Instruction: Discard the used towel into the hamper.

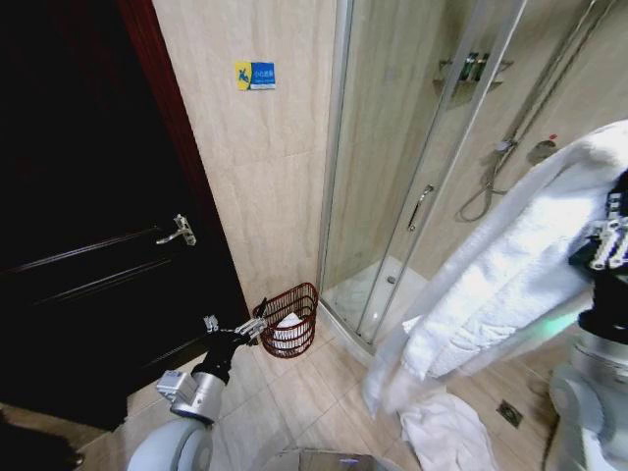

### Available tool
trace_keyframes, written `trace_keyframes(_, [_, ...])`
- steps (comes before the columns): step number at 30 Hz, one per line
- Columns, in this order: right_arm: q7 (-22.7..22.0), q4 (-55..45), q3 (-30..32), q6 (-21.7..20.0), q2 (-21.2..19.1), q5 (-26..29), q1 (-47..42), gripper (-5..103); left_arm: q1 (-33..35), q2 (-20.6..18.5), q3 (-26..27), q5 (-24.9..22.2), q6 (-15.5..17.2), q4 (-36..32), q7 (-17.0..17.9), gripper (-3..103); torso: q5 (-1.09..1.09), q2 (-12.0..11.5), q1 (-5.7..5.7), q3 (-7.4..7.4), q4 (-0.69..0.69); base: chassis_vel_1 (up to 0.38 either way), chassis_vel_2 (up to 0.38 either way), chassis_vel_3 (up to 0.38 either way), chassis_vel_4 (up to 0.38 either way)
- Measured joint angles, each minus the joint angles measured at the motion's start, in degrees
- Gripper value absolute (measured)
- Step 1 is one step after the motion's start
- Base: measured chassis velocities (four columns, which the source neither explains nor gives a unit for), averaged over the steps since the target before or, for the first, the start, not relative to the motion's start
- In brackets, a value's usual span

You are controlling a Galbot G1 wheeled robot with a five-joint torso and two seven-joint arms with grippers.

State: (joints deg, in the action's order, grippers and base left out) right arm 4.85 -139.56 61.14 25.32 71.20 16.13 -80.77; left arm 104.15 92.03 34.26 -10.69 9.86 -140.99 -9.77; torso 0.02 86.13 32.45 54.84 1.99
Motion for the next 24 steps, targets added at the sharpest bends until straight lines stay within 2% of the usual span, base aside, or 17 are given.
trace_keyframes(11, [1.03,2.11,-1.16,0.49,-2.56,0.23,2.52,13,0.00,-0.02,0.01,0.00,0.00,0.00,0.00,100,-0.02,0.00,0.00,0.00,0.00,0.023,0.024,0.016,0.014])
trace_keyframes(24, [1.58,4.28,-3.19,0.83,-4.26,0.45,5.04,13,0.00,-0.02,0.01,0.00,0.00,0.00,0.00,100,-0.02,0.00,0.00,0.00,0.01,0.086,0.074,0.078,0.086])
